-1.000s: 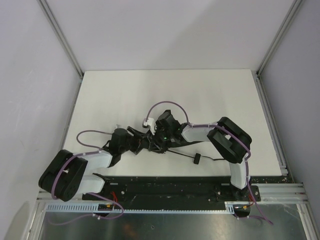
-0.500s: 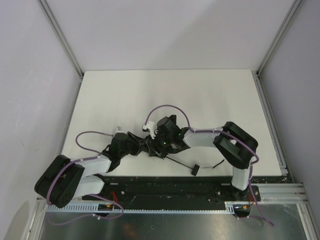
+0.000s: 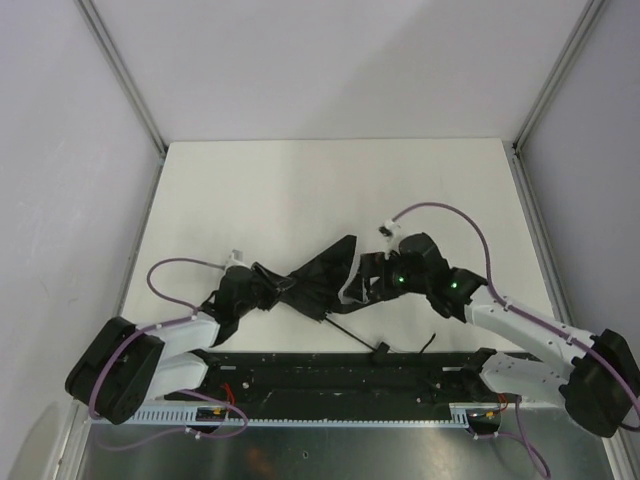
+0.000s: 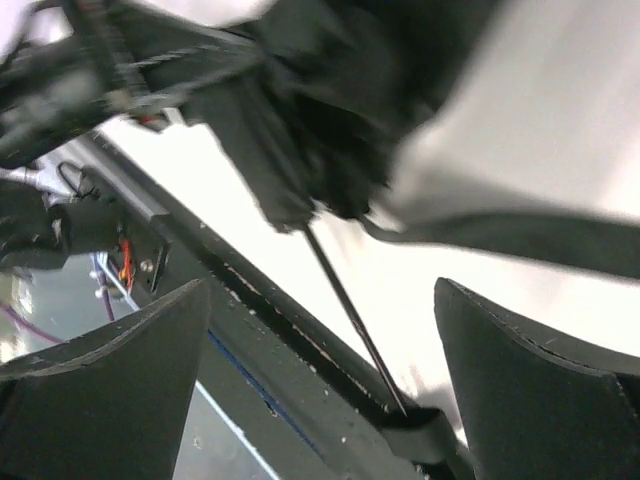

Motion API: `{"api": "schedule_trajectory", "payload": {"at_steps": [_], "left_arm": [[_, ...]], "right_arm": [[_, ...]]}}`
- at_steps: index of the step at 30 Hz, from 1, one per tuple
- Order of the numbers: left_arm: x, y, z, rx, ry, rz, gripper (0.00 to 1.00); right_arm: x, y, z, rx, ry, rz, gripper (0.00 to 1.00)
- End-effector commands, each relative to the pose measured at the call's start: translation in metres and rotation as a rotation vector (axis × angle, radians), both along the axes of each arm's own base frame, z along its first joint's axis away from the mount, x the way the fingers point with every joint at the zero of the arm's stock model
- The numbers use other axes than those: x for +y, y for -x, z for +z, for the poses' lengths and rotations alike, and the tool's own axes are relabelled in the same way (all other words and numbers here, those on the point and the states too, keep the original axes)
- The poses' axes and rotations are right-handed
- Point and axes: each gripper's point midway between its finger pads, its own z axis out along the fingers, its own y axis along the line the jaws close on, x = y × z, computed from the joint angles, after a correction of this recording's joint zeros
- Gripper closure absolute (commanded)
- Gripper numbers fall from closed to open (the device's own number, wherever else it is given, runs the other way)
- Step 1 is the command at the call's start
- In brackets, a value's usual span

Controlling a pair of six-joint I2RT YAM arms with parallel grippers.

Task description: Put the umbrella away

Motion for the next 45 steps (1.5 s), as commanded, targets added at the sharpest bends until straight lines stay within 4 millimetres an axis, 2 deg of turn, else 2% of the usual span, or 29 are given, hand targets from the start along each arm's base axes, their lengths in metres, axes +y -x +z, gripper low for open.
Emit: {"api": "schedule_trajectory", "payload": {"at_steps": [1,3,7,11,17,18,21,22,23,24,26,32,35,41,45], "left_arm": [[0.021,0.011,-0.022,0.015,-0.121,0.005,1.00],[0.021,0.012,-0.019,0.008,-0.110,0.010,1.00],[0.021,0.014,-0.017,0.002,-0.091,0.019,1.00],[0.021,0.015,-0.016,-0.004,-0.077,0.026,1.00],[0.021,0.016,-0.013,-0.024,-0.053,0.033,1.00],[0.022,0.017,-0.013,-0.026,-0.052,0.033,1.00],[0.019,0.022,-0.014,-0.023,-0.036,0.016,1.00],[0.020,0.023,-0.014,-0.022,-0.034,0.017,1.00],[0.021,0.024,-0.015,-0.019,-0.033,0.019,1.00],[0.021,0.025,-0.016,-0.020,-0.034,0.020,1.00],[0.022,0.026,-0.017,-0.018,-0.037,0.020,1.00],[0.021,0.028,-0.020,-0.010,-0.039,0.010,1.00],[0.019,0.031,-0.021,-0.001,-0.037,-0.006,1.00],[0.017,0.037,-0.028,0.031,-0.036,-0.025,1.00],[0.016,0.040,-0.029,0.038,-0.030,-0.035,1.00]], "right_arm": [[-0.018,0.003,-0.039,0.375,-0.133,-0.363,0.04],[-0.015,-0.003,-0.036,0.450,-0.247,-0.523,0.05],[-0.025,-0.007,-0.061,0.563,-0.277,-0.853,0.12],[-0.007,-0.013,-0.079,0.630,-0.278,-0.938,0.19],[0.017,-0.005,-0.126,0.764,-0.231,-1.054,0.33],[0.018,-0.007,-0.134,0.762,-0.218,-1.070,0.36],[0.024,-0.015,-0.144,0.738,-0.211,-1.084,0.56],[0.023,-0.017,-0.146,0.713,-0.199,-1.081,0.63],[0.022,-0.019,-0.146,0.683,-0.189,-1.074,0.74],[0.020,-0.022,-0.143,0.642,-0.179,-1.053,0.87],[0.018,-0.030,-0.123,0.506,-0.178,-0.991,0.97],[0.022,-0.046,-0.022,-0.003,-0.192,-0.717,1.00],[0.032,-0.053,0.016,-0.181,-0.181,-0.586,1.00],[0.050,-0.082,0.056,-0.390,-0.056,-0.486,1.00],[0.058,-0.106,0.070,-0.506,0.041,-0.445,1.00]]}}
